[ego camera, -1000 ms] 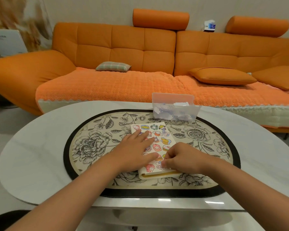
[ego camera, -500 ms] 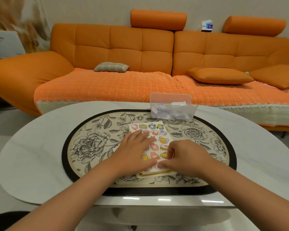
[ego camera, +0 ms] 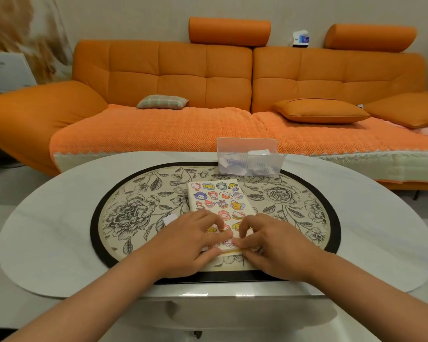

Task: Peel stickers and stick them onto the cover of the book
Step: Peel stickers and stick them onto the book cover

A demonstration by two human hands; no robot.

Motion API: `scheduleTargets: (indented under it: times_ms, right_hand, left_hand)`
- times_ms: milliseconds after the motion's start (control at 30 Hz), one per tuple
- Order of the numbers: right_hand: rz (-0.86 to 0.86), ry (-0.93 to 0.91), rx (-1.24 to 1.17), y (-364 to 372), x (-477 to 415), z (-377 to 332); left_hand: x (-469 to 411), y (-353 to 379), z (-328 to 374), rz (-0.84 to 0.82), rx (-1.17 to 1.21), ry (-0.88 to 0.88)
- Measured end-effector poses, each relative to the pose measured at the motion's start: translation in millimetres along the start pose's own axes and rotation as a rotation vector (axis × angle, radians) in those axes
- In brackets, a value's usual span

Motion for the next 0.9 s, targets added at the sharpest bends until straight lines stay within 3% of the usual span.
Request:
scheduleTargets:
  times_ms: [433, 900]
  right_hand:
    - [-0.057, -0.001, 0.057, 1.4, 1.5, -1.9]
    - [0.04, -0.081, 0.143, 6.6, 3.6, -2.6]
  left_hand:
    - [6.2, 7.1, -0.2, 0.258, 0.114, 0.038]
    - [7.9, 3.7, 2.8, 0.171, 0.056, 0.111]
Point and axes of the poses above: each hand's wrist, its own x-axis away from the middle knuckle, its own y-axis out of the palm, z = x × y, the point moved 2 cm from there along -x, towards the middle knuckle, and after that the axes turned 5 degrees about y, right-handed, at the moved point
